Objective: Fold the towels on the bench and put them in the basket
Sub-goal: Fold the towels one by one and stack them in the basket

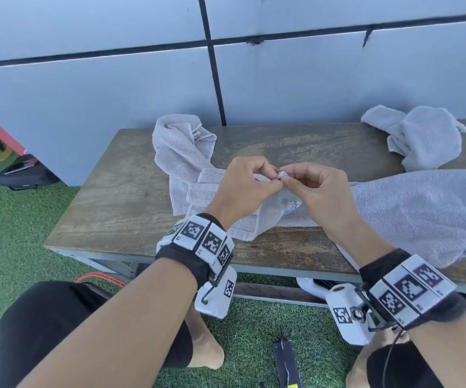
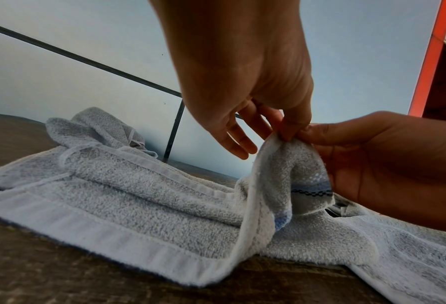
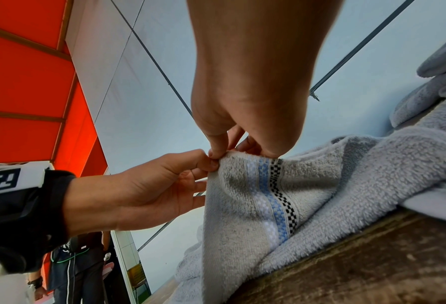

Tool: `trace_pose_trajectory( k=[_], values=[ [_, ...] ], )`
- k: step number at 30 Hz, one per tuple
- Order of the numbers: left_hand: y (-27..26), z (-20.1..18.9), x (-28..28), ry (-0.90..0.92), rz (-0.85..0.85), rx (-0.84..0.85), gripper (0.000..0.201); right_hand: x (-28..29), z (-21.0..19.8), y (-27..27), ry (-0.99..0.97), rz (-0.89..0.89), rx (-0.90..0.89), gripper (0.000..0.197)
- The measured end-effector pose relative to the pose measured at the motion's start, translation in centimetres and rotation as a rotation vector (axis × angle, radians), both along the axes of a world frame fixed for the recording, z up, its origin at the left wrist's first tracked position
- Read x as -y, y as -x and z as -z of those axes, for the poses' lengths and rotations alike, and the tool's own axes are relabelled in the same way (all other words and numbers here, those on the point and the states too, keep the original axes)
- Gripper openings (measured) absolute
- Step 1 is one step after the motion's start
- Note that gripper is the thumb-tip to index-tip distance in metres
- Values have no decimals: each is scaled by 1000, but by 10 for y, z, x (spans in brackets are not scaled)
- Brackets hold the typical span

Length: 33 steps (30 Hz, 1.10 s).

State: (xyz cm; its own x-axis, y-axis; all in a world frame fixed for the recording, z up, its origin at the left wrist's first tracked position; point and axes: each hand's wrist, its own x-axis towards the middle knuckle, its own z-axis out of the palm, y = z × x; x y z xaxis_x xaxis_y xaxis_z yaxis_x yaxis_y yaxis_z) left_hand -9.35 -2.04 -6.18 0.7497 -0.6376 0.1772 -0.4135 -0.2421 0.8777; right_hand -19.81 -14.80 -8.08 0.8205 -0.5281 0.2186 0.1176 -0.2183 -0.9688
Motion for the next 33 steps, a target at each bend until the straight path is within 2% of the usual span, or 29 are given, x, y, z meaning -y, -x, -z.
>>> trace_pose_trajectory(
  k=[13,18,22,27,28,31,33],
  values=[
    [1,7,1,-65,38,35,18,5,-1,1,79,-28,-71,8],
    [4,9,2,-41,149,60,22,4,0,2,144,-20,-105,12],
    [3,7,-2,-140,220,108,27,11,-4,5,125,42,-71,14],
    [-10,13,-17,-299,183,110,48,21,-10,10,64,153,-7,13],
    [-13,13,-22,-312,170,109,47,23,-9,11,56,172,-2,12],
    [-21,10,-37,-373,104,162,24,29,-4,11,29,218,-4,13],
    [-26,7,-47,-389,73,196,17,33,-1,11,15,250,-17,12]
  ],
)
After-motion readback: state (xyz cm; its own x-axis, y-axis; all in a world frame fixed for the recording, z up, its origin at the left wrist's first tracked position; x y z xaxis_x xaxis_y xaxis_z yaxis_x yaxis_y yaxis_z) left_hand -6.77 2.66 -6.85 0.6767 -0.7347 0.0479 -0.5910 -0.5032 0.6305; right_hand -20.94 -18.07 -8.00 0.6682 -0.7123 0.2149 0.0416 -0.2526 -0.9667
